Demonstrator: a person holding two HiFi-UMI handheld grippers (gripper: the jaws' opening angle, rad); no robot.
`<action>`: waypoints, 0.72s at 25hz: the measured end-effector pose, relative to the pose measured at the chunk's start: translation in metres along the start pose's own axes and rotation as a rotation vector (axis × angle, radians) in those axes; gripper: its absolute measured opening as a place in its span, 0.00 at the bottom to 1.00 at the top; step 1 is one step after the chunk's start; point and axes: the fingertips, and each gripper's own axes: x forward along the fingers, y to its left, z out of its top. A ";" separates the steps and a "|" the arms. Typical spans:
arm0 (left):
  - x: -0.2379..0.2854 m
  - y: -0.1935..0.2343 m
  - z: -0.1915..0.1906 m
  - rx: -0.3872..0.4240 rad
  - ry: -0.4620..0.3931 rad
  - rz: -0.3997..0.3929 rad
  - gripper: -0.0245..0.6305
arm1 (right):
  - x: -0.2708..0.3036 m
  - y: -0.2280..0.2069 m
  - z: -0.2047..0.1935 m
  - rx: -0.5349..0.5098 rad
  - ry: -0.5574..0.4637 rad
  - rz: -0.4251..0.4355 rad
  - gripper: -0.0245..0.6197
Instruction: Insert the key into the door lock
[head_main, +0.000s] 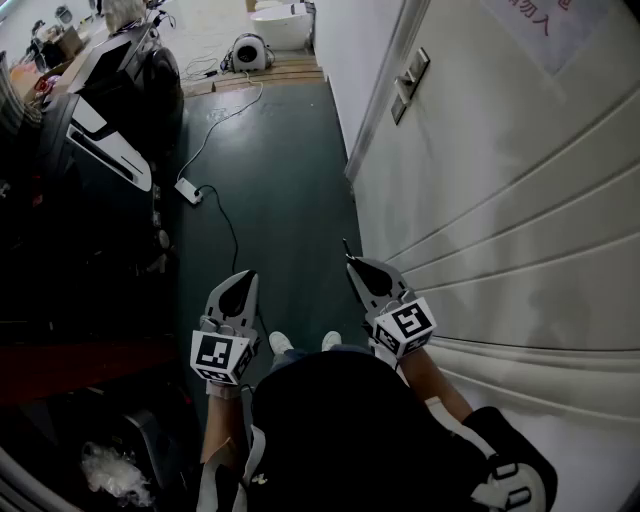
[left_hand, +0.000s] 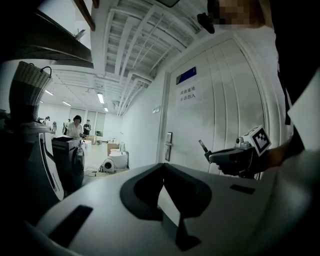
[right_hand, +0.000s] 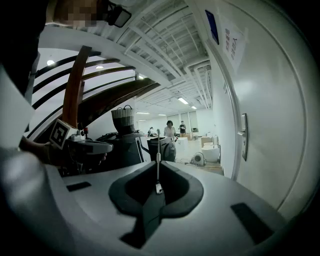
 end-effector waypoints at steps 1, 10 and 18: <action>0.001 0.001 0.001 -0.005 0.005 0.005 0.05 | 0.001 -0.001 0.001 -0.003 -0.001 0.002 0.09; -0.004 0.021 0.002 0.026 0.011 0.025 0.05 | 0.026 0.009 0.008 -0.019 0.005 0.023 0.09; -0.019 0.082 0.007 0.032 0.022 0.053 0.05 | 0.078 0.036 0.015 -0.031 0.007 0.021 0.09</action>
